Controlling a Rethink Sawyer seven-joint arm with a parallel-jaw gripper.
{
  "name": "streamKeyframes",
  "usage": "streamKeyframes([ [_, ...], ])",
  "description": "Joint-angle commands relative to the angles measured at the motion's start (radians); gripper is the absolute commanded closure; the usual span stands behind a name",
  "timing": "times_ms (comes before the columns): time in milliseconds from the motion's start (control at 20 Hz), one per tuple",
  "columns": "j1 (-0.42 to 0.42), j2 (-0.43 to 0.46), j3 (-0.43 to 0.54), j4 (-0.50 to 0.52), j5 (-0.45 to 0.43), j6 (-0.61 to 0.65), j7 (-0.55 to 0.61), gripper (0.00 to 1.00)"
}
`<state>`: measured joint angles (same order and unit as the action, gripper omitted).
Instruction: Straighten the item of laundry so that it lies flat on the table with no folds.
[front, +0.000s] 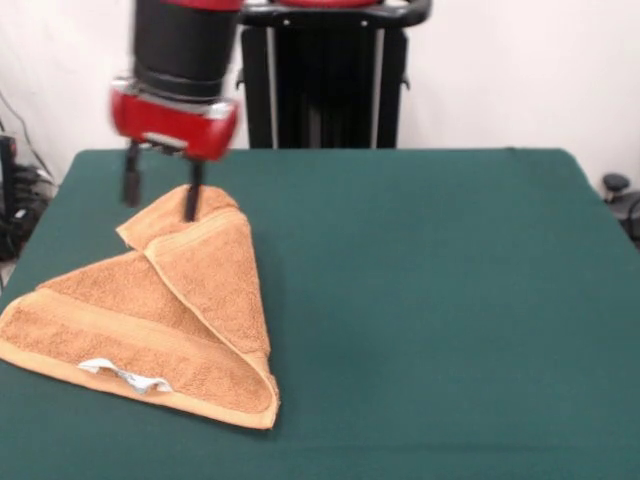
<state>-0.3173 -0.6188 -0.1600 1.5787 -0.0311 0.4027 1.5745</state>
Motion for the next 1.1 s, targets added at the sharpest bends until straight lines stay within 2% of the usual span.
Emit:
streamKeyframes([
  [50,-0.152,0.138,0.214,0.083,-0.049,-0.161,0.04,0.0],
  [300,-0.227,0.184,0.27,0.089,-0.11,-0.214,0.017,0.0],
  [550,-0.226,0.201,0.261,0.102,-0.147,-0.266,0.071,0.0],
  [1100,-0.189,0.176,0.204,0.159,-0.151,-0.285,0.152,0.0],
])
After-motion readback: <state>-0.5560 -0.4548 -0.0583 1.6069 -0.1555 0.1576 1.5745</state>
